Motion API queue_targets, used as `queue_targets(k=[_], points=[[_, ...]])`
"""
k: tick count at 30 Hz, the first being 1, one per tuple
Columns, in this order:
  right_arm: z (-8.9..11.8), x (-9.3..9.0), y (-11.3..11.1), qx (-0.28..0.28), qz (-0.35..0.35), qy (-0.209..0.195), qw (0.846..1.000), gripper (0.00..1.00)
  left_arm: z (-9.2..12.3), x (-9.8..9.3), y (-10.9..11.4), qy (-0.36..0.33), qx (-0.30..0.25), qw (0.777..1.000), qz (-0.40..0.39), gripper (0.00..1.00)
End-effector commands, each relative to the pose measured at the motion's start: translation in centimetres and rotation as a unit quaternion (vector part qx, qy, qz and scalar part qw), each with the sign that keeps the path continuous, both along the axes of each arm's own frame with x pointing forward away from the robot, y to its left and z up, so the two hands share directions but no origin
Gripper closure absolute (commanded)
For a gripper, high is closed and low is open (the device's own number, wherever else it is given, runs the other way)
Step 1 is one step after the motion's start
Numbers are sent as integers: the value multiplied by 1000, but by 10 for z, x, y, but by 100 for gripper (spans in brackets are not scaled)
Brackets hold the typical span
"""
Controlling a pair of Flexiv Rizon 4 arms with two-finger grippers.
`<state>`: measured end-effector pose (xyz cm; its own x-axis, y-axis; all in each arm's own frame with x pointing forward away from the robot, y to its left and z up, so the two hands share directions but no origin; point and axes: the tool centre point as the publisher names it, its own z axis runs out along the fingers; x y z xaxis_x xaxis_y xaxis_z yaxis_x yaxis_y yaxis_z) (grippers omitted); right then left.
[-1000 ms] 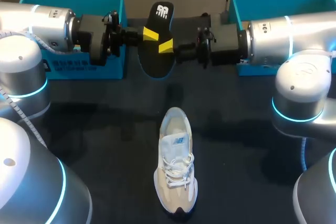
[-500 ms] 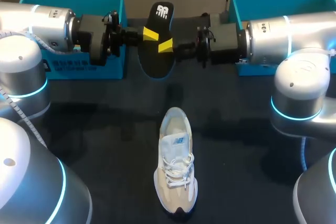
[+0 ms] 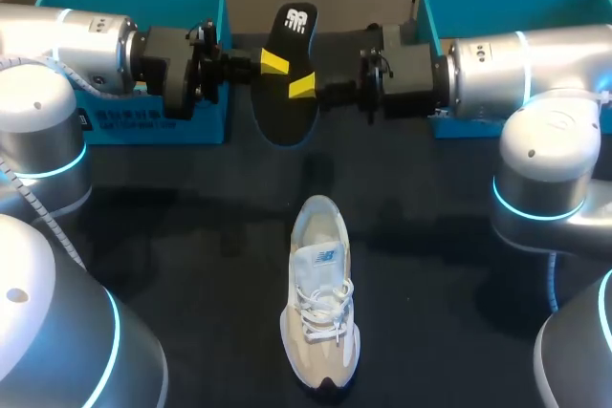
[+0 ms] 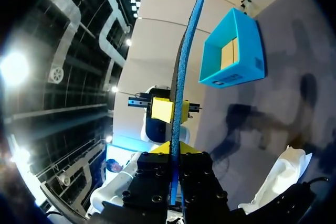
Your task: Take the shoe out of the shoebox, open the shoe tongue, remove and reinsert the insole, then place the shoe into the shoebox
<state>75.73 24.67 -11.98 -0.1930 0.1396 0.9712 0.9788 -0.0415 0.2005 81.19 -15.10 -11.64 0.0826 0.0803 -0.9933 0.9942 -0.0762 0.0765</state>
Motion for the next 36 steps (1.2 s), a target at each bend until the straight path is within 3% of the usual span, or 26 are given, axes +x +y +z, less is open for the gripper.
queue_targets(k=[1, 8, 13, 18, 23, 36], points=[[-1, 0, 3, -1, -2, -1, 1000, 100, 1, -1, 1, 0, 1, 1000, 0, 2], [-3, 1, -3, -1, -4, -15, 1000, 100, 5, -5, 14, -1, 13, 1000, 1, 0], [-4, 4, -12, -1, -7, -44, 999, 100, 3, -10, 38, 16, 40, 999, 2, 0], [-6, 7, -18, -6, 1, -62, 998, 100, -5, -17, 59, 34, 107, 994, 15, 0], [-8, 10, -23, -26, 7, -94, 995, 100, -17, -23, 75, 100, 185, 977, 28, 0], [-11, 10, -25, -44, 6, -102, 994, 100, -17, -23, 75, 100, 185, 977, 28, 0]])
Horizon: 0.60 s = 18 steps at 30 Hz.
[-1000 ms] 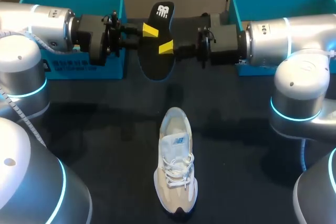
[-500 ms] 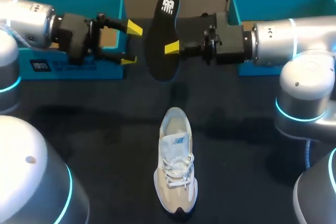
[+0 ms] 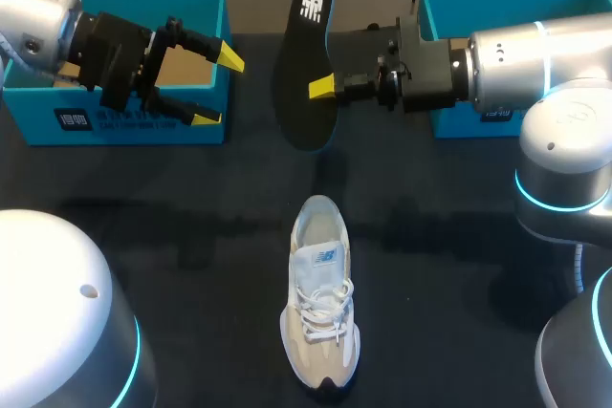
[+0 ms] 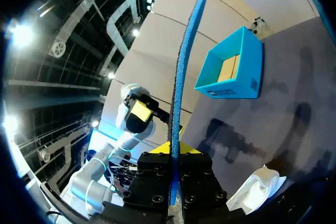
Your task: Take the shoe out of the shoebox, open the shoe tongue, remove and reinsert the insole, then place the shoe into the shoebox
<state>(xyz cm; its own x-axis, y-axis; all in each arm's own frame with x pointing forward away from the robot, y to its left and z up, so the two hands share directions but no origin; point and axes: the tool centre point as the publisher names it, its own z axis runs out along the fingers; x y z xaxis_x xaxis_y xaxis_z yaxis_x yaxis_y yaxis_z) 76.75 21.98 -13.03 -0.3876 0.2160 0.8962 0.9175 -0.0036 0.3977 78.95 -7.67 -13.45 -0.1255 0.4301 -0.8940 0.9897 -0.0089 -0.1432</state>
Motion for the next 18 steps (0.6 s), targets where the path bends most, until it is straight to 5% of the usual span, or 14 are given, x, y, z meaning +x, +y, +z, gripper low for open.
queue_targets(k=[1, 5, 10, 18], points=[[0, 0, 2, -1, -1, 1, 1000, 100, 1, -1, 0, 0, 3, 1000, 0, 0], [0, 0, 2, -1, -1, 1, 1000, 100, 1, -1, 0, 0, 3, 1000, 0, 0], [-10, -5, -9, 15, -2, -16, 1000, 100, -16, 0, -14, 86, 75, 991, 63, 0], [-19, -17, -19, 3, -20, -58, 998, 100, -27, -15, -13, 126, 141, 976, 108, 0]])
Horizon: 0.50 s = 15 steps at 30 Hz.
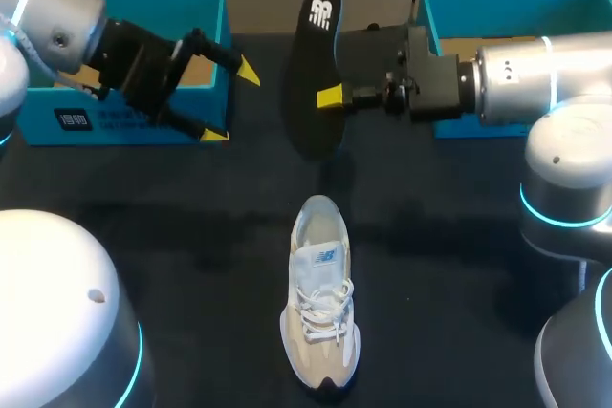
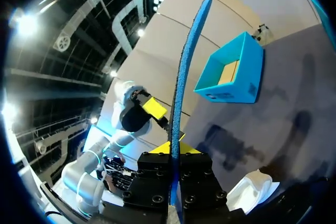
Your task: Take the shoe out of the shoebox, open the shoe tongue, remove and reinsert the insole, then place the shoe into the shoebox
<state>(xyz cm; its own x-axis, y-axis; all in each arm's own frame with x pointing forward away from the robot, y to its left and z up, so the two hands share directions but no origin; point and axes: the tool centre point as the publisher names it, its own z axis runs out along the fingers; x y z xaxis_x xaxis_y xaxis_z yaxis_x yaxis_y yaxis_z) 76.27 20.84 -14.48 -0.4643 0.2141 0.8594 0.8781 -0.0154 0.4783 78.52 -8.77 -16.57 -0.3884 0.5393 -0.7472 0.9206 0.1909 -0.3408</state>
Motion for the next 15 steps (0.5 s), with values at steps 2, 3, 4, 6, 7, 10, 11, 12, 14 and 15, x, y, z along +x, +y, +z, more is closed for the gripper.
queue_targets(k=[2, 3, 4, 6, 7, 10, 11, 12, 14, 15], points=[[-8, -14, -9, 3, -14, -16, 1000, 100, -1, -16, 0, 32, 67, 997, 33, 0], [-10, -14, -9, -3, -17, -22, 1000, 100, -4, -18, 1, 43, 75, 995, 41, 0], [-13, -15, -9, -4, -20, -23, 1000, 100, -8, -19, 2, 52, 82, 994, 45, 0], [-17, -16, -11, 1, -16, -40, 999, 100, -15, -21, 4, 69, 101, 991, 59, 0], [-20, -17, -12, 0, -20, -43, 999, 100, -19, -23, 6, 75, 107, 989, 64, 0], [-26, -17, -15, 12, -17, -59, 998, 100, -29, -29, 10, 100, 126, 983, 84, 0], [-28, -17, -16, 18, -15, -64, 998, 100, -32, -31, 11, 106, 131, 981, 92, 0], [-31, -17, -17, 12, -16, -70, 997, 100, -36, -33, 12, 113, 132, 980, 95, 0], [-35, -17, -18, 17, -13, -79, 997, 100, -43, -38, 14, 130, 140, 976, 105, 0], [-37, -17, -19, 8, -16, -83, 996, 100, -46, -41, 14, 140, 145, 973, 109, 0]])
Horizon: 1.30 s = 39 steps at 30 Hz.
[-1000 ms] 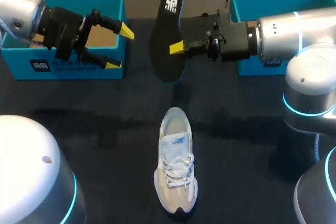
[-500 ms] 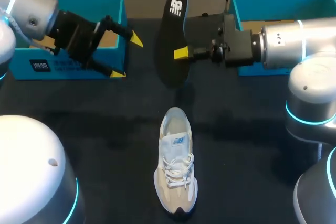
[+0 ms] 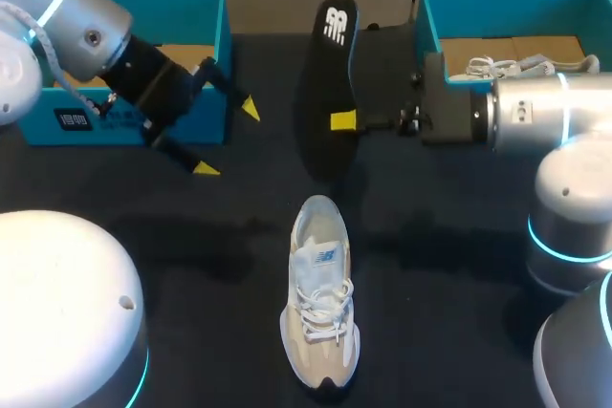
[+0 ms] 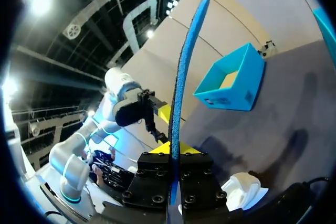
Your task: Take the shoe out of the shoebox, open the shoe tongue, remove and reinsert the insole, then place the shoe into the shoebox
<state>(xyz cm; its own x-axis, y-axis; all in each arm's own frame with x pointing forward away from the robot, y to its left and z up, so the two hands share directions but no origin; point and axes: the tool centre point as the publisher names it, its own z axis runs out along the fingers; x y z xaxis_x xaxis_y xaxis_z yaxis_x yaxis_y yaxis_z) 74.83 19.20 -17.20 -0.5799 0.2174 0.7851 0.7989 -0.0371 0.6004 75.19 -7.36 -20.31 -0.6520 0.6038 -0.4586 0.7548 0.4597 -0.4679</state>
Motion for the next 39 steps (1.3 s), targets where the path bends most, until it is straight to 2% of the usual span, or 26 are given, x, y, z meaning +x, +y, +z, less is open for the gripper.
queue_targets(k=[1, 3, 17, 19, 27, 39], points=[[-13, -3, -3, 8, -3, -12, 1000, 100, -13, -10, 0, 25, 17, 999, 24, 0], [-18, -4, -5, 3, -5, -10, 1000, 100, -20, -15, 1, 46, 30, 998, 35, 0], [-18, -4, -5, 3, -5, -10, 1000, 100, -20, -15, 1, 46, 30, 998, 35, 0], [-21, -3, -3, 7, 1, -25, 1000, 100, -20, -15, 1, 46, 30, 998, 35, 0], [-45, -4, 2, 43, 18, -63, 997, 100, -55, -17, 1, 122, 66, 986, 90, 0], [-64, -6, 8, 62, 34, -123, 990, 100, -100, -28, -7, 161, 117, 971, 131, 0]])
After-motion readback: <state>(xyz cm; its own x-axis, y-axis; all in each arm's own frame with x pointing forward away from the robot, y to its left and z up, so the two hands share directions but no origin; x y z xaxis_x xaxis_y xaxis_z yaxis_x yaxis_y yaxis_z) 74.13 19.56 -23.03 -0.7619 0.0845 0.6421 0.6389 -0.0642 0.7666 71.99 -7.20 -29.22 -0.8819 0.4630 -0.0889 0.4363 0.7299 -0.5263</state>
